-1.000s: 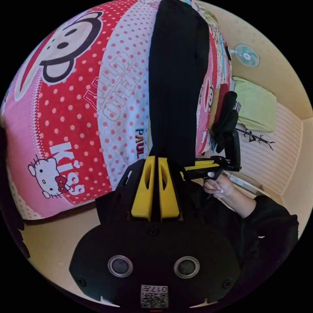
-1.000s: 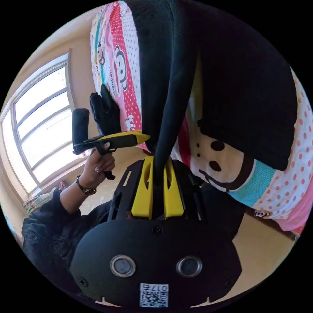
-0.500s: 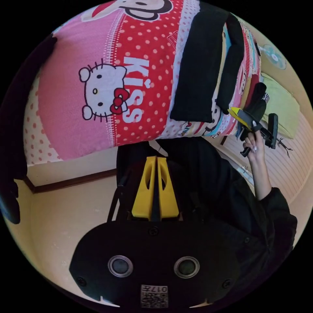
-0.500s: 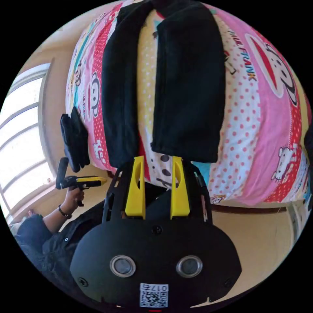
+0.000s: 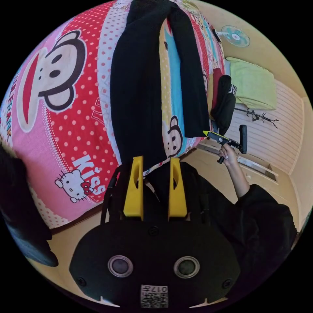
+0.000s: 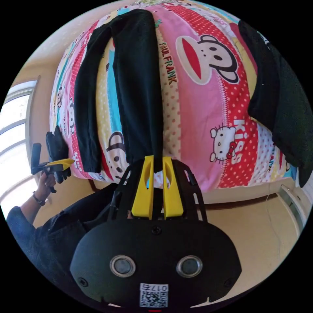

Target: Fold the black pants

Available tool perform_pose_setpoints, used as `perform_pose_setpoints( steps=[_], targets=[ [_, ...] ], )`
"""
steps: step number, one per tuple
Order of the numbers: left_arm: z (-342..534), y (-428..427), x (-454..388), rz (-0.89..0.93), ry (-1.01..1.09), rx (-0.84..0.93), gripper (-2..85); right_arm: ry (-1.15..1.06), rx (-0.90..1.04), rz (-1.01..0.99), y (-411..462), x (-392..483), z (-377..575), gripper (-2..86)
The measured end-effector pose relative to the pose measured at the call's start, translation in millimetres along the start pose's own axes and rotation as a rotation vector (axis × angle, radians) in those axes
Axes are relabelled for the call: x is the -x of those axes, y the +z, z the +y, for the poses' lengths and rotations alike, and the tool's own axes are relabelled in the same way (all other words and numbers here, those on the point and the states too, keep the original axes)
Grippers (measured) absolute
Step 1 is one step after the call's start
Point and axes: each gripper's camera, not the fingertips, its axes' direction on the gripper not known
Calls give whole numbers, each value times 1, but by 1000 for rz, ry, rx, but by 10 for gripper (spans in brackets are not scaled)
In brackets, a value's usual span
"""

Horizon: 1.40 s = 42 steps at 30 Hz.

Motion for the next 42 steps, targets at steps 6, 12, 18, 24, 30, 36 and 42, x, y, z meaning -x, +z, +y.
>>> perform_pose_setpoints(
  steps=[6, 12, 18, 24, 30, 36, 42],
  targets=[
    [-28, 85, -20, -118, -20, 98, 151, 154, 46, -163, 16, -36, 12, 88],
    [-22, 120, -16, -372, -230, 28, 34, 123, -79, -184, -6, -46, 43, 115],
    [-5, 113, -33, 97, -53, -42, -5, 80, -153, -289, -14, -70, 47, 118],
    [38, 128, -36, -55, -237, -178, 1, 51, 45, -393, 39, -95, 40, 108],
    [25, 140, -62, 290, -245, -212, 82, -69, -61, -324, -12, -96, 60, 52],
    [-27, 104, -147, 257, -52, -320, 125, -417, -122, -505, -78, -33, 88, 27],
    [-95, 131, -181, -117, -76, -73, 102, -630, -45, -602, -87, 7, 76, 11]
  ],
)
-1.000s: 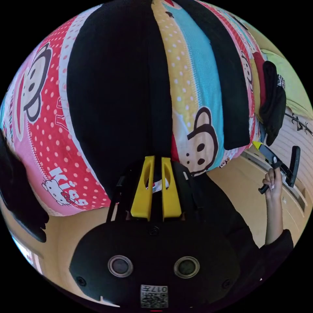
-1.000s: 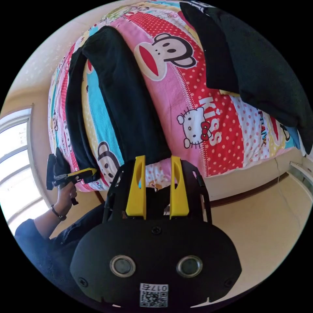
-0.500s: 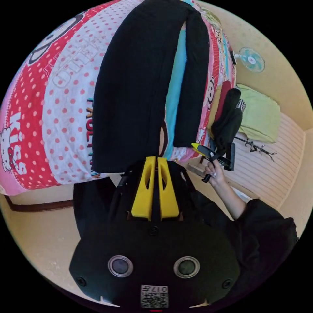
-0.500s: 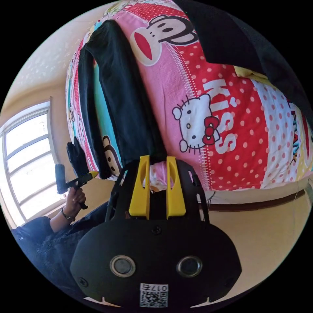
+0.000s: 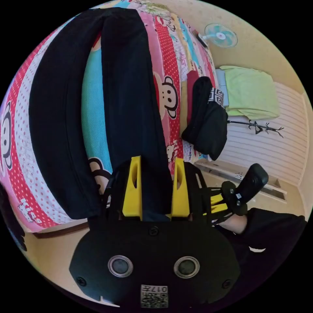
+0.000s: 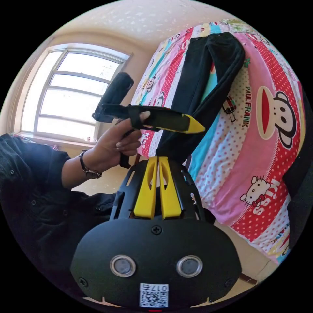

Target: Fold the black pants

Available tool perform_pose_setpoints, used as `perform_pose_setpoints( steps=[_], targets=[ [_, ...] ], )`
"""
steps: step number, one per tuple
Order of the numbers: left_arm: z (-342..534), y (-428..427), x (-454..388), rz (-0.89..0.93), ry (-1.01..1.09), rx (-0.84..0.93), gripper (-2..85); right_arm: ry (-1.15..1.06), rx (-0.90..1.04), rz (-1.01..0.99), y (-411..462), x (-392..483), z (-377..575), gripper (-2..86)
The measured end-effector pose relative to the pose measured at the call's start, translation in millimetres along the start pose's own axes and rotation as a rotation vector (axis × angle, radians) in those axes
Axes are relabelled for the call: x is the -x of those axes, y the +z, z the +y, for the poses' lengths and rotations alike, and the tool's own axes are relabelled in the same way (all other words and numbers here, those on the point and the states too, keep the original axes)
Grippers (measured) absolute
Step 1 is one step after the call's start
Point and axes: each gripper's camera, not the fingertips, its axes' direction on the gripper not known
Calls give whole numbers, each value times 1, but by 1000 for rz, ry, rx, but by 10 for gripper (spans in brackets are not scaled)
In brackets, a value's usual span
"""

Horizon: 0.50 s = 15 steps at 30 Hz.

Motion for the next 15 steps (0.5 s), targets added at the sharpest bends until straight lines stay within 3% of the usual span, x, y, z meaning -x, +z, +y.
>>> perform_pose_setpoints(
  steps=[3, 7, 9, 13, 15],
  targets=[
    [-10, 18, 12, -14, -29, 63, 38, 12, 121, 37, 7, -20, -12, 8],
    [7, -4, 36, 355, -34, -30, 22, -94, 306, -41, -1, -28, -30, 12],
    [24, -20, 46, 362, -57, -89, 19, -190, 454, -66, -18, -37, -58, 24],
    [52, -46, 74, 506, -118, -193, 17, -169, 446, 36, -64, -78, -162, 101],
    [56, -55, 83, 592, -122, -211, 17, -42, 316, 135, -86, -126, -259, 160]
  ],
)
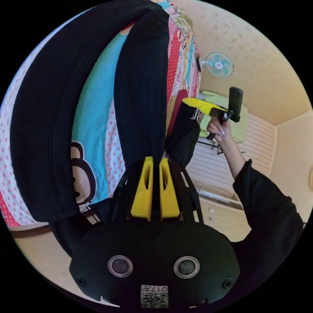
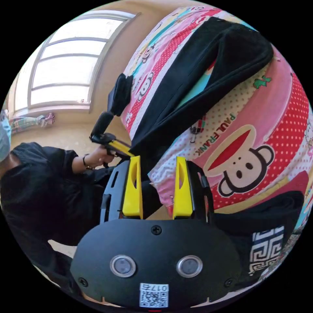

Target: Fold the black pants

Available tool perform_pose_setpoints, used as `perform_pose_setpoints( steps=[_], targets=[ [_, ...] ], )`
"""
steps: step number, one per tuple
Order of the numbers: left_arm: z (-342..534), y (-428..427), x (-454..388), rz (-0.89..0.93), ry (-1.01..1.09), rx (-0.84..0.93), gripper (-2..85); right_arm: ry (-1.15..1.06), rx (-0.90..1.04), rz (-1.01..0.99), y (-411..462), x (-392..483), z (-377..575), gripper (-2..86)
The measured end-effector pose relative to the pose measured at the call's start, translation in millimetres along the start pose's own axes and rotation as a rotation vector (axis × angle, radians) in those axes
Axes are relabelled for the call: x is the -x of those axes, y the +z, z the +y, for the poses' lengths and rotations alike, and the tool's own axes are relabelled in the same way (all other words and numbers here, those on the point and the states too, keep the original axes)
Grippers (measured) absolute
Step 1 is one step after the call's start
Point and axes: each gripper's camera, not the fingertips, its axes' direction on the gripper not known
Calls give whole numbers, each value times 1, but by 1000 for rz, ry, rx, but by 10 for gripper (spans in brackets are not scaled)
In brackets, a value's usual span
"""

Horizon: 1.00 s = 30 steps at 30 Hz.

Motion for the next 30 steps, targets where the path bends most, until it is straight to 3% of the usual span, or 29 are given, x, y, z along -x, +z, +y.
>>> perform_pose_setpoints(
  steps=[6, 9, 14, 18, 23, 30],
  targets=[
    [1, -46, 2, 171, 2, -33, 19, 455, -489, -74, -38, -123, -148, 183],
    [0, -70, 11, 290, 0, -58, 18, 605, -505, 66, -15, -133, -191, 160],
    [0, -99, 31, 537, 11, -50, 17, 520, -613, 297, -8, -78, -241, 47],
    [26, -136, 70, 843, -80, -191, 15, 289, -495, 585, 15, 6, -324, 26],
    [50, -201, 86, 690, -86, -282, 15, 272, -531, 566, 66, 59, -380, 23],
    [81, -251, 123, 406, -220, -290, 23, 246, -478, 371, 128, 41, -396, 54]
  ],
)
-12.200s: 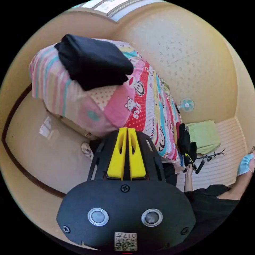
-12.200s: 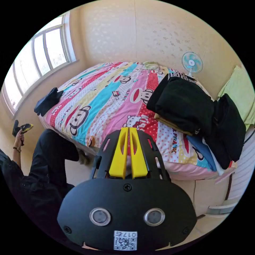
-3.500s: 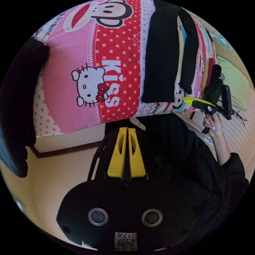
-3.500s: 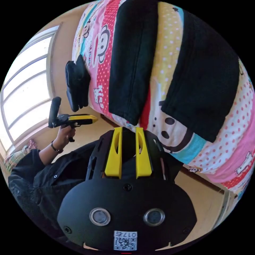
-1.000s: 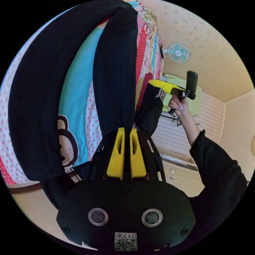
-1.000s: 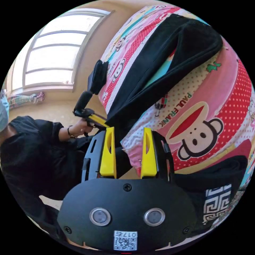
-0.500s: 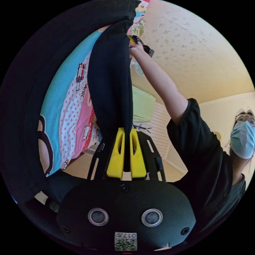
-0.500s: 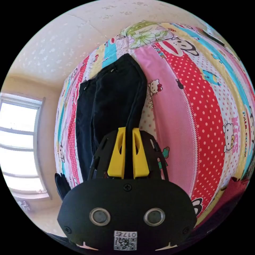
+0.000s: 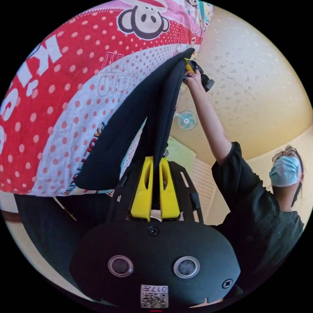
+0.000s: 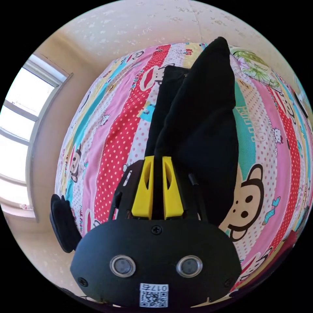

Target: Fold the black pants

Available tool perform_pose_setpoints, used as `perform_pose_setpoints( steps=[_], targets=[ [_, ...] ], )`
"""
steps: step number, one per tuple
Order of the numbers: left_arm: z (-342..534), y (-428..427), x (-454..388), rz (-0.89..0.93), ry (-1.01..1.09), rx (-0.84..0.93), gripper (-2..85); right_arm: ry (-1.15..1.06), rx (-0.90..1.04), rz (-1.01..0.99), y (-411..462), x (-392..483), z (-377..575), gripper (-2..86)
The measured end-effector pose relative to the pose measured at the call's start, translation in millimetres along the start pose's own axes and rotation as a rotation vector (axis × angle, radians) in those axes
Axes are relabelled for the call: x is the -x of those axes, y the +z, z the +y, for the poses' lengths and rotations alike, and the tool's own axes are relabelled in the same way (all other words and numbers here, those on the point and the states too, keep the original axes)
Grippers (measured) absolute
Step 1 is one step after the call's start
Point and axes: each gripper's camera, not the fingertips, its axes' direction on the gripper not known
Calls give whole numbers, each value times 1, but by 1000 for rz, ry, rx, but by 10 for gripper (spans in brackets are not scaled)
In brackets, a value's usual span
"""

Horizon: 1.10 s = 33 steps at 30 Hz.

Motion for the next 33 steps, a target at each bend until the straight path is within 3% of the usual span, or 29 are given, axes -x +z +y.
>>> perform_pose_setpoints(
  steps=[3, 8, 12, 14, 16, 18, 21, 24, 26, 28, 30, 33],
  targets=[
    [2, -5, 3, -74, 22, -2, 27, -73, 13, -81, -12, -20, 20, 70],
    [7, -11, 12, -4, -25, -34, 35, -142, 48, -197, -58, -65, 116, 71],
    [9, -11, -1, 79, 4, 13, 37, 5, 141, -315, -74, -112, 230, 86],
    [12, -8, -5, 183, 6, 28, 37, 102, 157, -437, -73, -127, 277, 102],
    [21, 0, 6, 453, -47, 20, 36, 190, 178, -589, -63, -136, 319, 123],
    [31, 6, 12, 531, -79, 8, 35, 329, 89, -755, -51, -149, 367, 150],
    [46, 14, 8, 385, -69, 40, 34, 535, -96, -1049, -42, -176, 400, 143],
    [57, 23, -1, 380, -11, 59, 34, 460, -121, -1197, -54, -186, 406, 54],
    [63, 30, -3, 270, 1, 99, 33, 458, -123, -1141, -71, -198, 410, 45],
    [70, 49, -1, -45, 13, 188, 34, 474, -56, -1023, -78, -216, 412, 41],
    [74, 63, 4, -240, -19, 231, 38, 396, 90, -746, -78, -226, 405, 41],
    [81, 68, -9, -417, -2, 195, 52, 267, 274, -662, -68, -222, 387, 49]
  ],
)
